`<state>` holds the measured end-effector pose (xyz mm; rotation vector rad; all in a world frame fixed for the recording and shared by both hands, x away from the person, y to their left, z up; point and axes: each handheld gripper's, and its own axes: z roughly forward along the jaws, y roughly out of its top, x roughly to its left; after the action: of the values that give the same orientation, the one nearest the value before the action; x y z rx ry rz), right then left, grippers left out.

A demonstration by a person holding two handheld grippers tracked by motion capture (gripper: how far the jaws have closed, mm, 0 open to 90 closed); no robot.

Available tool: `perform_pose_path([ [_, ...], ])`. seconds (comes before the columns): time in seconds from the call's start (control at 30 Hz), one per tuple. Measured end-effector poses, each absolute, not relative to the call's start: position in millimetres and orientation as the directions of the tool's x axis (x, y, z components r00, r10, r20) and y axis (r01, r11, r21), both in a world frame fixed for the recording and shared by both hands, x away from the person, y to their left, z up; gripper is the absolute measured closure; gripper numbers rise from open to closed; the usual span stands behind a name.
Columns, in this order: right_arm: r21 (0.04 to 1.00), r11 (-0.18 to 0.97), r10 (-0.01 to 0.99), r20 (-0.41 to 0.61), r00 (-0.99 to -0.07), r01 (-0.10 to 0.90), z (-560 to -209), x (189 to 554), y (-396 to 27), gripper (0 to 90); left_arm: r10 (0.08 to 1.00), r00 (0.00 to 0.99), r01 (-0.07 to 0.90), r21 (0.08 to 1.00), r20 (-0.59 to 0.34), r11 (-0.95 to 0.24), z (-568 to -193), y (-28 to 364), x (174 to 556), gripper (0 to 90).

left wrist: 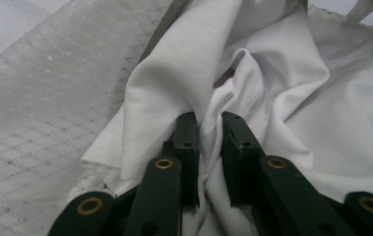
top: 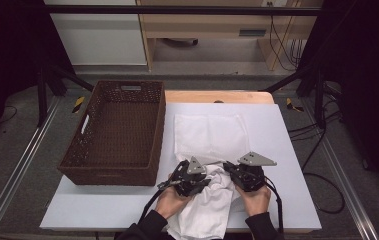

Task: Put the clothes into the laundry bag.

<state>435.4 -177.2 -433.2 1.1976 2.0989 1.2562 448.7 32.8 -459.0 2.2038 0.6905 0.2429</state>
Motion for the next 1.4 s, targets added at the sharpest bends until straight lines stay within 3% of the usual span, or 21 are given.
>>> perform_pose_path([
  [0.3,0.870,0.200,0.830,0.094,-0.549,0.452,-431.3,435.0,-178.5,88.5,0.485,0.874,0.282,0.780,0.031,-0.558,-434.6,10.4,427.1,79.8],
  [0.67,0.880,0.200,0.818,0.092,-0.568,0.431,-426.8,429.9,-179.4,88.6,0.543,0.840,0.343,0.750,0.026,-0.566,-463.6,-3.8,455.9,74.9],
  [0.73,0.879,0.204,0.821,0.086,-0.565,0.430,-426.7,428.5,-179.6,88.6,0.572,0.819,0.348,0.752,0.047,-0.560,-460.7,-4.1,450.5,66.8],
  [0.9,0.877,0.205,0.825,0.084,-0.559,0.434,-427.3,428.3,-183.5,88.5,0.586,0.805,0.328,0.754,0.092,-0.569,-442.7,10.3,434.9,35.0],
  [1.0,0.876,0.206,0.827,0.083,-0.557,0.436,-427.2,427.7,-184.5,88.5,0.586,0.807,0.333,0.764,0.072,-0.553,-436.5,29.7,424.3,28.2],
  [1.17,0.871,0.211,0.827,0.083,-0.556,0.444,-428.4,427.8,-183.7,88.4,0.613,0.789,0.389,0.754,0.024,-0.530,-449.3,51.7,419.0,27.4],
  [1.3,0.867,0.216,0.826,0.083,-0.557,0.450,-430.5,428.4,-182.0,88.4,0.624,0.780,0.396,0.732,0.050,-0.554,-462.5,47.1,424.1,28.1],
  [1.37,0.865,0.222,0.825,0.079,-0.559,0.450,-431.0,428.6,-181.8,88.4,0.638,0.762,0.381,0.718,0.113,-0.582,-464.2,43.6,421.6,36.4],
  [1.4,0.865,0.222,0.825,0.079,-0.559,0.450,-431.0,429.0,-182.1,88.4,0.637,0.753,0.366,0.700,0.165,-0.614,-464.8,43.1,420.6,47.0],
])
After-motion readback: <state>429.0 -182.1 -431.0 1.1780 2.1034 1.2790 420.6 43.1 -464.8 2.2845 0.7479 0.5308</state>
